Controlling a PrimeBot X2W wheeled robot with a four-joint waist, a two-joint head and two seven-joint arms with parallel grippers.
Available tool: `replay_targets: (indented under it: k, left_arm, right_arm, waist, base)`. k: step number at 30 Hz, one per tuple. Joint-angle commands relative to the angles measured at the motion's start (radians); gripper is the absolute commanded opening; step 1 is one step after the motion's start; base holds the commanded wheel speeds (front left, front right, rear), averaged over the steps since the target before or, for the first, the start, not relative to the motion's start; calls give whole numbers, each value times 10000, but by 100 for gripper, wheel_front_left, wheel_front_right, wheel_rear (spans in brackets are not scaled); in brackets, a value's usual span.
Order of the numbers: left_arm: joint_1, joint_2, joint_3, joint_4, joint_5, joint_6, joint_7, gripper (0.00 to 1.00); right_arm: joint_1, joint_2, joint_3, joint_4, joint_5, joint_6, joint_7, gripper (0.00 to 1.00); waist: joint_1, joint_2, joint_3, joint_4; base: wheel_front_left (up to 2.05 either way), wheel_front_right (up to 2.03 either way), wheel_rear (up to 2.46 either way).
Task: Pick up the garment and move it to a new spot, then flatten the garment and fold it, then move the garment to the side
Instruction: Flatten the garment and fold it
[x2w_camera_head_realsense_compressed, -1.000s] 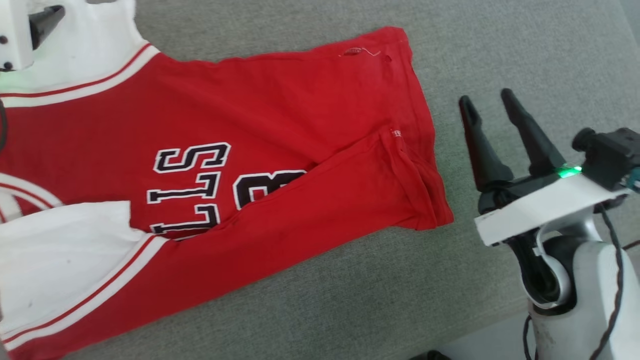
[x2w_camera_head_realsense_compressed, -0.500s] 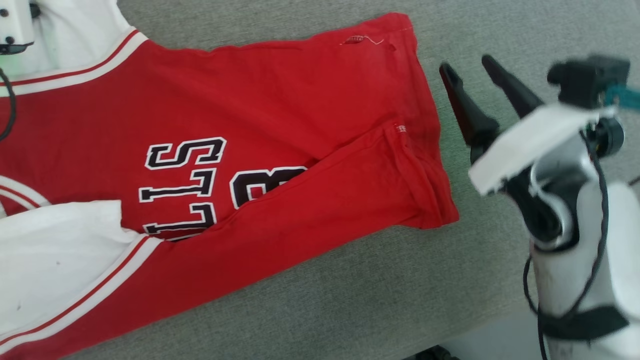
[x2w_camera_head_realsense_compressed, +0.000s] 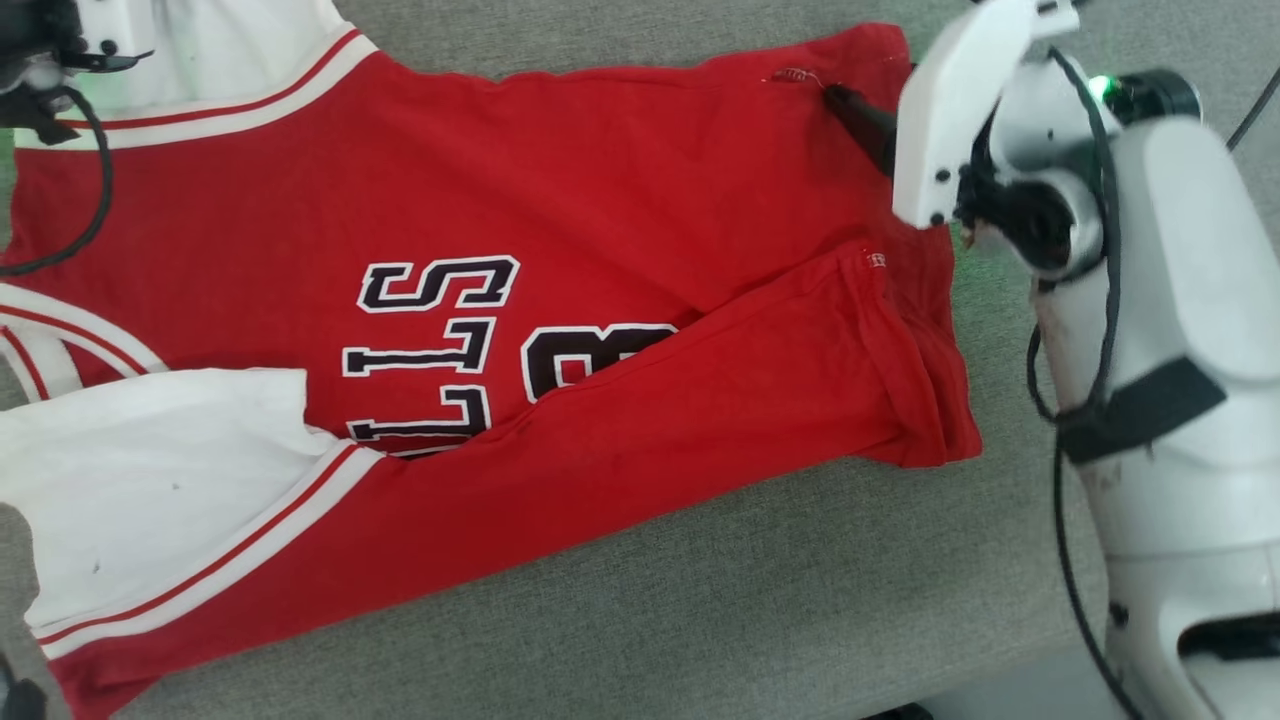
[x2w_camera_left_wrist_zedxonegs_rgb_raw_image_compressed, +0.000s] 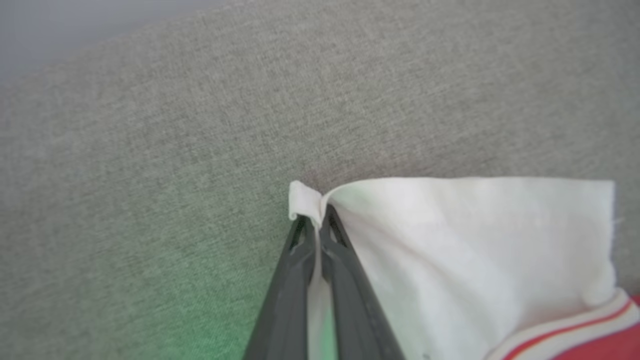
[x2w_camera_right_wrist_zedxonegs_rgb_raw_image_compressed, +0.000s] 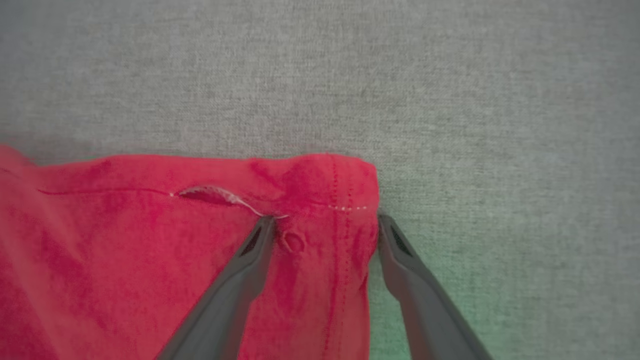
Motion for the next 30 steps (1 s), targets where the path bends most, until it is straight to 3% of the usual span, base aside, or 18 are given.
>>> replay_targets:
  k: [1, 3, 4, 5, 6, 15, 22, 30]
  left_arm:
    - [242, -192, -132, 226, -52, -86, -22, 0]
    - [229, -257, -142, 271, -64, -109, -57, 0]
    - [218, -306, -149, 324, -72, -136, -96, 0]
    - [199, -353, -137, 367, -100, -145, -156, 0]
    - [171, -391, -121, 407, -116, -173, -209, 0]
    - [-14, -446, -177, 433, -288, -354, -408, 0]
    - [51, -375, -266, 9, -629, -431, 74, 0]
    - [811, -82, -434, -1065, -991, -263, 828, 0]
  right_arm:
    - [-201, 45, 198, 689, 101, 0, 603, 100]
    - [-323, 66, 330, 979, 181, 0, 907, 100]
    - [-431, 86, 407, 1212, 246, 1, 1121, 95]
    - [-542, 95, 446, 1401, 265, 1, 1269, 42]
    - [-647, 89, 511, 1529, 173, 1, 1385, 0]
    - [-767, -480, 487, 1461, 2, -2, 819, 0]
    - [-143, -1012, 563, 573, 261, -2, 370, 0]
    - [1088, -1746, 560, -930, 643, -2, 710, 0]
  waist:
    - [0, 0, -10, 87]
    - [0, 0, -17, 133]
    - [0, 0, -24, 169]
    - [0, 0, -38, 205]
    - [0, 0, -59, 250]
    - [0, 0, -652, 780]
    - [0, 0, -1366, 1203]
    - [0, 0, -2214, 1688]
  base:
    - [0, 0, 0]
    - [0, 0, 0]
    - [0, 0, 0]
    - [0, 0, 0]
    - [0, 0, 0]
    - [0, 0, 0]
    - [0, 0, 0]
    - [0, 0, 0]
